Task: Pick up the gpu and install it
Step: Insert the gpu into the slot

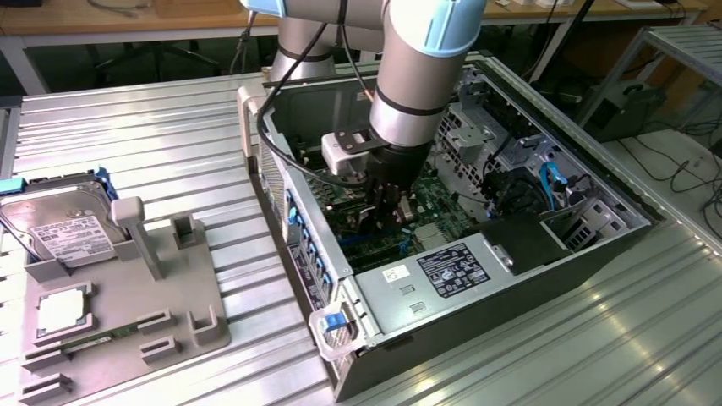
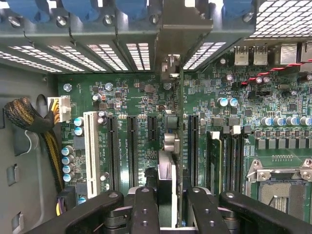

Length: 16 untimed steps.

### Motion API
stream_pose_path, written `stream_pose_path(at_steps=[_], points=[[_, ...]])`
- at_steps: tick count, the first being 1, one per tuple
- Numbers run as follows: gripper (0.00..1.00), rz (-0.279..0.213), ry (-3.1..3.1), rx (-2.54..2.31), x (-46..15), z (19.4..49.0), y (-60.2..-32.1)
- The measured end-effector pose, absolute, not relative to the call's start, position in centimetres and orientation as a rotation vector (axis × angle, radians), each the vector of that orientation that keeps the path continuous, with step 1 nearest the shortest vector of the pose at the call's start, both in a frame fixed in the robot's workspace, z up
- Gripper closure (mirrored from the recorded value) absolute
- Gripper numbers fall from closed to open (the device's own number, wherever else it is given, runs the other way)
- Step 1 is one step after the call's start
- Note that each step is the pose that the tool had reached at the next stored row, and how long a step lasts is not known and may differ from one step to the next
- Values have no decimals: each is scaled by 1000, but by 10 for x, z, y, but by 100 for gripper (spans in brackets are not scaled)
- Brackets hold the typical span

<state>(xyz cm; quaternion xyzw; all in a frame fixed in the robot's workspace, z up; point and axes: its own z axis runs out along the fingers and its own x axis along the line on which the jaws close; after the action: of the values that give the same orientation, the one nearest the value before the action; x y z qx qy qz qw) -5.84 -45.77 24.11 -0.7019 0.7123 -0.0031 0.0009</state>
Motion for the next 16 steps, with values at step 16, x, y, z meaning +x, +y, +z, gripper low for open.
stream_pose_path(at_steps=[16], points=[[72,-5,2235,-2202,-61,239,-455]])
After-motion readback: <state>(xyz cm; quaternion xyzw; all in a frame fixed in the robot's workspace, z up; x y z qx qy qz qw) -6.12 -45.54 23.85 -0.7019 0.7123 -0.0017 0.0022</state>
